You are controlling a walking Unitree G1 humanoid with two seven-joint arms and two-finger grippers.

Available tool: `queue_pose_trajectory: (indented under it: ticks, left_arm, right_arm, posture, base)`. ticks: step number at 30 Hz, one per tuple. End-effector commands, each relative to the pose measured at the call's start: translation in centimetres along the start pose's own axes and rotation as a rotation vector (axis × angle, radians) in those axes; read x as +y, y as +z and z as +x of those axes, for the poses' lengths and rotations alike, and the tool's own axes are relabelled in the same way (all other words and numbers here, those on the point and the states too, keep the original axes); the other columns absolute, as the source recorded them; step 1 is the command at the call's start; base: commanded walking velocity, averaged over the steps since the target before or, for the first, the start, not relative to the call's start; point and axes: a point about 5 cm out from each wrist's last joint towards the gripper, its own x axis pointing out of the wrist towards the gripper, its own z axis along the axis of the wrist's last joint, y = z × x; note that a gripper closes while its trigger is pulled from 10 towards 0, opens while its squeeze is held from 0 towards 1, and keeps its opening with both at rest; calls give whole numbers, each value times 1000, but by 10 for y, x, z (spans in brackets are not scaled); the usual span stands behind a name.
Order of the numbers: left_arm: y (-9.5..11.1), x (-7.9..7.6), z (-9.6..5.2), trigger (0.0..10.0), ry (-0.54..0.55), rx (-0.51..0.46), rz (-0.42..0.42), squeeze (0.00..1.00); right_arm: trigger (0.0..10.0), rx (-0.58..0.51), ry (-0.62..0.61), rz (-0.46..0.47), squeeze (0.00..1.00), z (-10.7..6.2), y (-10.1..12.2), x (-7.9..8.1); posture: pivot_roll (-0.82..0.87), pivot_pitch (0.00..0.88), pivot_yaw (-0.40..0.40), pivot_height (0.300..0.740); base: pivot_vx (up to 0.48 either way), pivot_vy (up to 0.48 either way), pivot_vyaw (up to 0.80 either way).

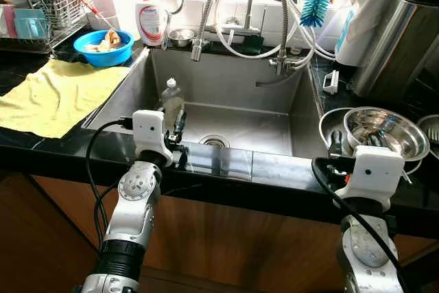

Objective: Kitchen organization

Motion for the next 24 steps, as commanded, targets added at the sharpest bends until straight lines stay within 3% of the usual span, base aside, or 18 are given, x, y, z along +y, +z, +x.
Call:
queue_pose_trajectory:
  ticks: [1, 9, 10, 11, 24]
  left_arm:
    - [-2, -2, -2, 10000, -9, 12, -5, 0]
    - [-3, -3, -2, 10000, -10, 15, -6, 0]
    - [-3, -3, -2, 10000, -9, 14, -6, 0]
    - [-3, -3, -2, 10000, -9, 14, -5, 0]
    - [-2, -3, -1, 10000, -14, 12, -7, 0]
  right_arm:
    - [10000, 12, 11, 3, 0, 0, -1, 0]
    - [10000, 34, 27, -1, 0, 1, -6, 1]
    - [1765, 30, 30, 1, 0, 2, -5, 1]
    - [118, 26, 33, 2, 0, 3, -4, 1]
    - [0, 20, 27, 9, 0, 5, -3, -1]
  posture:
    - [-150, 0, -13, 740]
    - [-146, 0, -15, 740]
    - [-144, 0, -16, 740]
    - [-144, 0, -16, 740]
    - [-146, 0, -13, 740]
  base:
    - [0, 0, 0]
    - [0, 0, 0]
    - [0, 0, 0]
    - [0, 0, 0]
    - [0, 0, 0]
